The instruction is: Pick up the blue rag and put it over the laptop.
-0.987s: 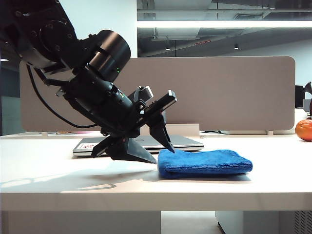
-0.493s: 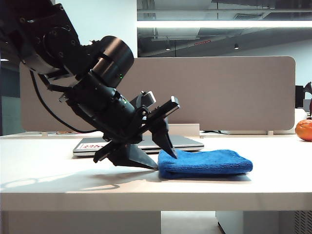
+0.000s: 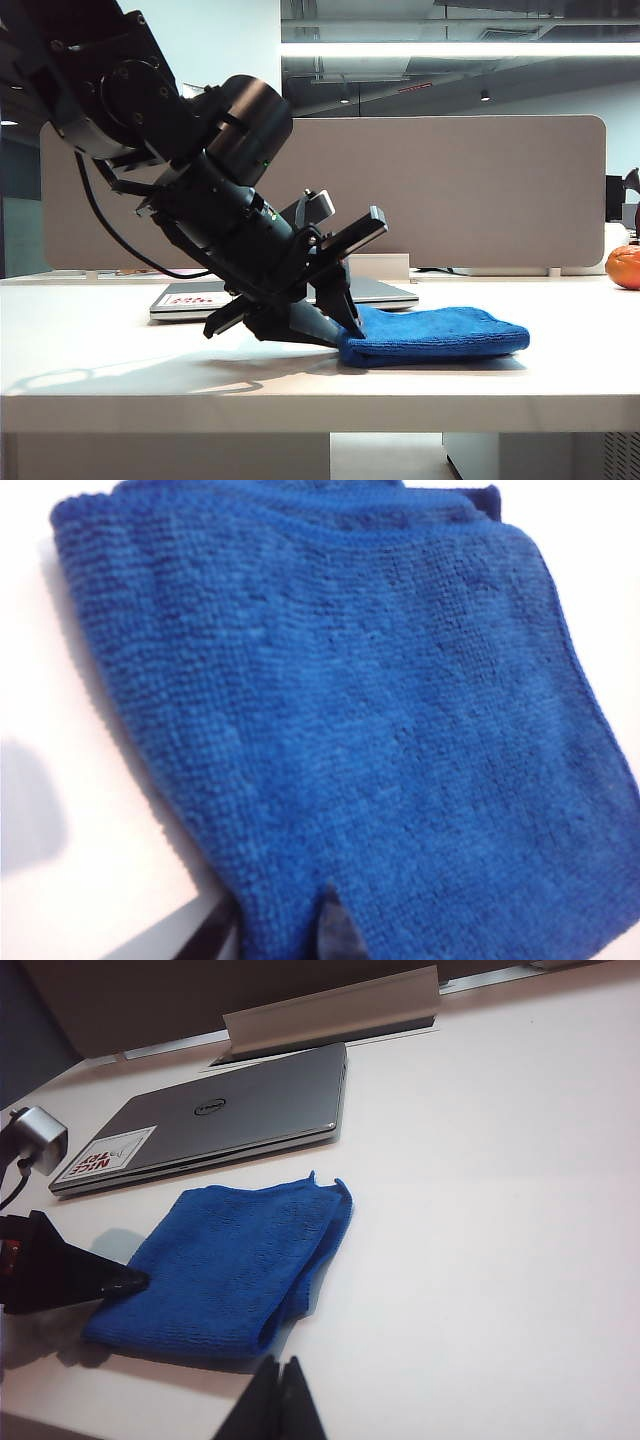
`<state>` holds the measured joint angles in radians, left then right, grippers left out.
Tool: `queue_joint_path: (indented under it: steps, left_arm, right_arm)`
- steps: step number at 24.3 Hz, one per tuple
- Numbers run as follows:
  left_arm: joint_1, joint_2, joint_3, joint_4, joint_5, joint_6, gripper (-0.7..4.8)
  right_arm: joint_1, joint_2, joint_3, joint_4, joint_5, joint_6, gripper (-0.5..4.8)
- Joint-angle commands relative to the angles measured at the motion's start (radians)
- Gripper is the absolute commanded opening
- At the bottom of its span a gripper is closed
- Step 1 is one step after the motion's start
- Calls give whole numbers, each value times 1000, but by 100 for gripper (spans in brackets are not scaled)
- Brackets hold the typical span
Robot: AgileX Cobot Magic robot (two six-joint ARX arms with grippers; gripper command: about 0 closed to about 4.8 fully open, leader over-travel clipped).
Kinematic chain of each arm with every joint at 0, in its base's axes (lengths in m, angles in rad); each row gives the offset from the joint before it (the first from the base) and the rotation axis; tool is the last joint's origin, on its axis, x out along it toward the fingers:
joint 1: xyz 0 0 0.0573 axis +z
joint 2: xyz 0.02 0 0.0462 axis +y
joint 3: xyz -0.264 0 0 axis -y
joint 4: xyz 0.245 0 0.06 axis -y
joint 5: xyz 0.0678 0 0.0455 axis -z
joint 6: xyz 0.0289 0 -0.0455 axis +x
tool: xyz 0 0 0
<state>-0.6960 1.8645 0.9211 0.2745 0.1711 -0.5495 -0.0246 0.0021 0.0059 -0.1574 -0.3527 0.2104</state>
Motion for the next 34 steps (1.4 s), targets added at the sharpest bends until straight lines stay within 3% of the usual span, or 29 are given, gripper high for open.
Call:
queue_joint_path:
  steps: [1,3,8,14,16,19,23,34]
  left_arm:
    - [0,-2,2,61,-1,72,26]
    - [-1,-2,2,99,14,98,-7]
    - [0,-7,2,188,42,108,-6]
    - [7,-22,58,186,85,108,-6]
    - [8,-23,90,159,97,114,-6]
    - [32,-25,254,-64,117,169,-6]
    - [63,-25,355,-151,106,225,-6]
    - [236,-17,518,-180,90,316,-6]
  right_arm:
    - [0,-2,-3,9,-5,2,0]
    - [0,-2,-3,9,-6,2,-1]
    - [0,-2,-3,9,-6,2,-1]
    - [0,-2,-3,10,-20,3,-1]
    - [0,-2,-3,11,-35,3,-1]
    - [0,-2,-3,14,-76,4,-1]
    - [1,-2,-3,15,-76,4,-1]
    - [64,-2,-3,35,-120,29,-1]
